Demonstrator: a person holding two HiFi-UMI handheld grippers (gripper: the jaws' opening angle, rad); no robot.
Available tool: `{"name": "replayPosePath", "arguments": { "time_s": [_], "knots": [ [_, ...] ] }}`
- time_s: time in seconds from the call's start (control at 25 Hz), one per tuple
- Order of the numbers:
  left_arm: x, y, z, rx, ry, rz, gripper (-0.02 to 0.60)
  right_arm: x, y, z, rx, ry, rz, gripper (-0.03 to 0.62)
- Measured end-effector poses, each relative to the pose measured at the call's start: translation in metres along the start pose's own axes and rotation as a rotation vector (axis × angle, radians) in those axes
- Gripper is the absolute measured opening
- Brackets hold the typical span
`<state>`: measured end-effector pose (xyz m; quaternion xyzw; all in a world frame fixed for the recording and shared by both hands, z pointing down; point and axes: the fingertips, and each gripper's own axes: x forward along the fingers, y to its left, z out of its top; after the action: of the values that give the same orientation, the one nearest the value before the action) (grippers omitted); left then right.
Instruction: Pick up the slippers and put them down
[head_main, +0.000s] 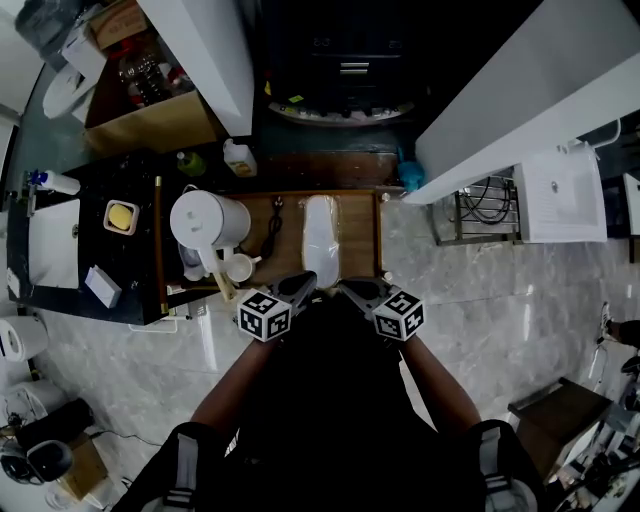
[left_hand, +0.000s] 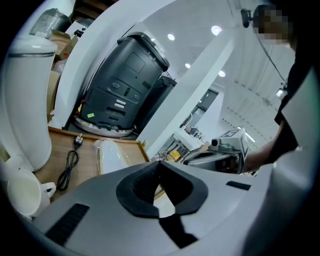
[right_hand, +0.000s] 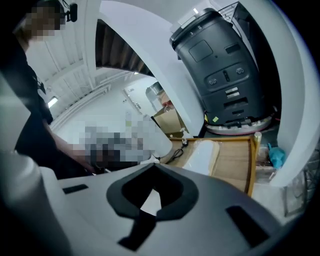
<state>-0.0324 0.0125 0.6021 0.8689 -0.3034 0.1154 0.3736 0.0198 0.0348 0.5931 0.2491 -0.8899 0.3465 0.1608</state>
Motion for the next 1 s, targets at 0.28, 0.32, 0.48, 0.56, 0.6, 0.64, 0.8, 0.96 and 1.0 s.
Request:
{"name": "replayPosePath", "arguments": {
  "time_s": [0.28,0.32,0.48,0.56,0.6,0.64,0.8,0.96,1.0],
  "knots": [
    [-0.014,-0.041,0.024,0.066,-0.057,-0.078,0.011,-0.024,0.035,0.043,-0.105,-0.077,0.061,0.006],
    [-0.015,-0.046,0.027,0.076,-0.058,-0.089,0.011,-0.027,0.038,0.047,-0.113,-0.087,0.065,0.006],
    [-0.017,-0.055,0.035,0.107,-0.064,-0.109,0.011,-0.033,0.043,0.057,-0.132,-0.108,0.072,0.006],
    [-0.018,-0.057,0.039,0.113,-0.073,-0.112,0.011,-0.034,0.044,0.058,-0.136,-0.111,0.075,0.006],
    [-0.019,-0.059,0.042,0.114,-0.079,-0.113,0.011,-0.035,0.045,0.059,-0.137,-0.112,0.077,0.006],
    [-0.019,-0.061,0.044,0.117,-0.085,-0.114,0.011,-0.036,0.045,0.059,-0.137,-0.114,0.080,0.006],
    [-0.020,-0.066,0.053,0.134,-0.098,-0.113,0.011,-0.040,0.046,0.061,-0.144,-0.117,0.085,0.006],
    [-0.020,-0.072,0.055,0.132,-0.103,-0.124,0.011,-0.044,0.046,0.061,-0.152,-0.114,0.084,0.006],
    [-0.020,-0.074,0.055,0.134,-0.101,-0.126,0.011,-0.045,0.045,0.061,-0.153,-0.114,0.083,0.006]
  ]
}}
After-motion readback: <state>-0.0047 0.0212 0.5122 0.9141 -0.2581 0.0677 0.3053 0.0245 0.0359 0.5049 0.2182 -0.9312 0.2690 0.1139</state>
